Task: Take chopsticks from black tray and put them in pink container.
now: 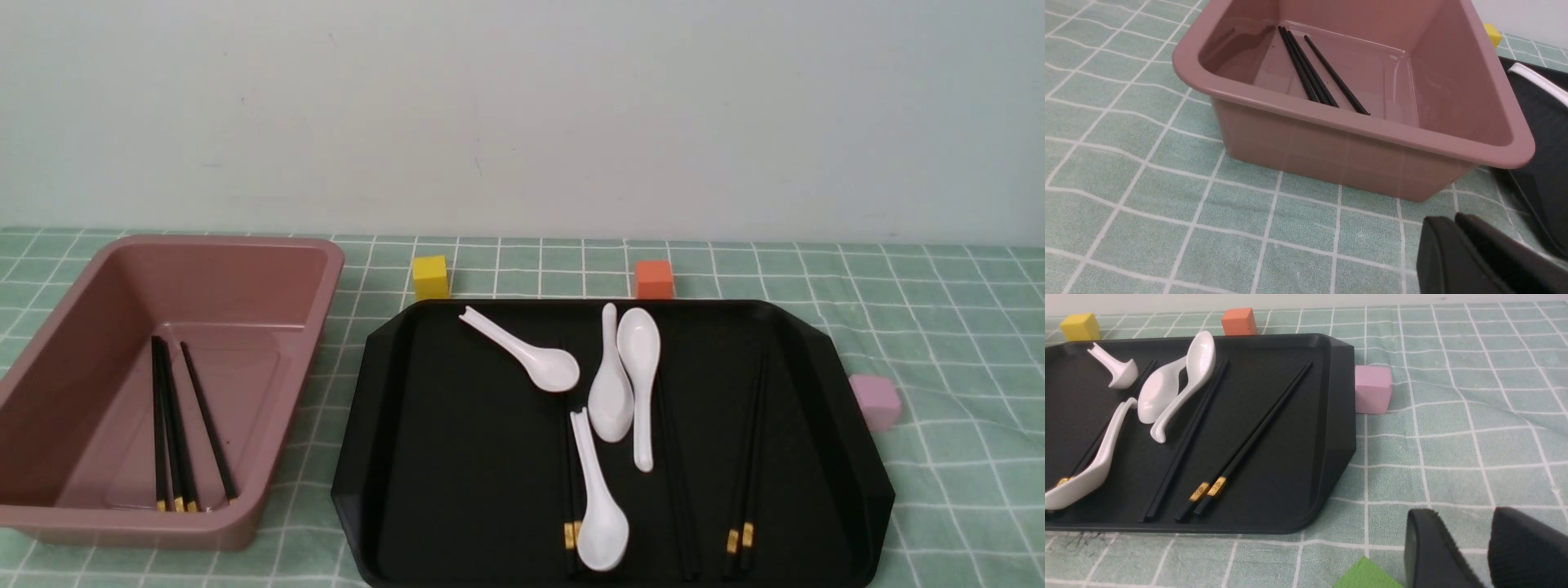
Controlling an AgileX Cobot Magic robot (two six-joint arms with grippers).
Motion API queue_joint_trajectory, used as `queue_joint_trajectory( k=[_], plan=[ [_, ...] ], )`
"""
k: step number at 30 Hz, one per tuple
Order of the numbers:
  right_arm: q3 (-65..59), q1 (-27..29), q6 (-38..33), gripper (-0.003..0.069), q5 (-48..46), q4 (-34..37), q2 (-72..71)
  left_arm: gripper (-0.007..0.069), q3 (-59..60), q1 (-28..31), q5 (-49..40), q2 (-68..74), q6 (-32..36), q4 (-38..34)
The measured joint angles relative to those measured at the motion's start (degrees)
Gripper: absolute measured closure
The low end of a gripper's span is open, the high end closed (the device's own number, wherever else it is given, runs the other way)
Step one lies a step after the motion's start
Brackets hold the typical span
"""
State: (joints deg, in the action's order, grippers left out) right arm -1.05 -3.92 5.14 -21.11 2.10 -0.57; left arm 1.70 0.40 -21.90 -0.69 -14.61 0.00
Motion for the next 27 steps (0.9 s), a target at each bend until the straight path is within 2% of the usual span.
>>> queue_joint_trajectory(
  k=[27],
  plan=[
    [0.0,0.0,0.0,0.0419,0.0,0.0,0.0,0.0553,0.0,0.0,-0.1,0.0,-0.1,0.0]
  ],
)
